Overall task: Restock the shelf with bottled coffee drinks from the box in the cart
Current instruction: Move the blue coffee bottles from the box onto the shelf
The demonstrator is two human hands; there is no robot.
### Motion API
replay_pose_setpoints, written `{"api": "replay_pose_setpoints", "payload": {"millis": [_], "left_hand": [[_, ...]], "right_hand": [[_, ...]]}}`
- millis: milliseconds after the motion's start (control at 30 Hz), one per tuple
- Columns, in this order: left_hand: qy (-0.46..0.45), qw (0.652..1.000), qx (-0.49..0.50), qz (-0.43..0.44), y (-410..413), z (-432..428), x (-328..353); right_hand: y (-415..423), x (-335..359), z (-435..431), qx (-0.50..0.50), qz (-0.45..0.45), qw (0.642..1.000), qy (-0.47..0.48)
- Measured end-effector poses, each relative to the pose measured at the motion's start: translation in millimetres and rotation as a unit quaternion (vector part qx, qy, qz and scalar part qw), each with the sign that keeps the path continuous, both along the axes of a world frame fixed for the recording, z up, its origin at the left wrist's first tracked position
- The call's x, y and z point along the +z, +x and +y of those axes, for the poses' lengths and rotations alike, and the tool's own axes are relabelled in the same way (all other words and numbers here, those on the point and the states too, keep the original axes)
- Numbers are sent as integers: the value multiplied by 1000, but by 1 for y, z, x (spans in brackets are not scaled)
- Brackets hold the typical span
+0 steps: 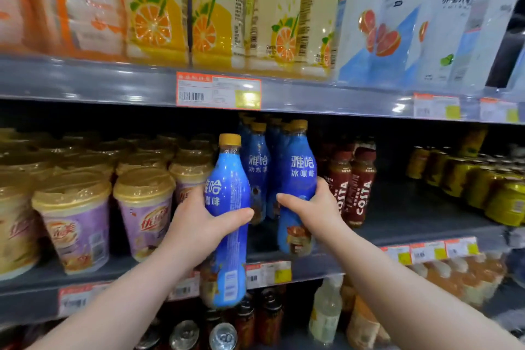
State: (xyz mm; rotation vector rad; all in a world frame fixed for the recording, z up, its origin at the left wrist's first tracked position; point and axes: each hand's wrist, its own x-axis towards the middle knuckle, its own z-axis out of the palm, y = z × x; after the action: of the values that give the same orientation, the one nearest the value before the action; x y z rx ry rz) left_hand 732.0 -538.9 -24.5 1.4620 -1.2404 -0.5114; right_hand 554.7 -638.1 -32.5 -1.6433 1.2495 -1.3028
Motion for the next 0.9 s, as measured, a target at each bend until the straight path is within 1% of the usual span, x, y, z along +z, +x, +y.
{"api": "replay_pose_setpoints", "payload": {"millis": [200,333,467,633,767,833,900], "left_hand": [[-8,998,68,-3,-5,-18,12],[-20,992,119,-26,-17,-39,12],[-30,988,141,-60,-34,-57,9],[-22,982,169,-82,-55,-75,-6],[-31,982,170,-80,-59,-84,-17],[-37,986,149,-71,-55,-85,-21],[-33,992,107,-59,-50,-82,-29]], "right_hand": [[-2,-7,-30,46,-1,999,-24],[-7,-22,-38,64,37,997,-27],[-11,-30,-42,84,69,994,-29],[-15,-49,-46,107,106,989,1],[-16,-55,-52,118,93,989,4],[-15,-58,-54,122,91,988,5],[-14,-61,-56,118,91,989,2]]}}
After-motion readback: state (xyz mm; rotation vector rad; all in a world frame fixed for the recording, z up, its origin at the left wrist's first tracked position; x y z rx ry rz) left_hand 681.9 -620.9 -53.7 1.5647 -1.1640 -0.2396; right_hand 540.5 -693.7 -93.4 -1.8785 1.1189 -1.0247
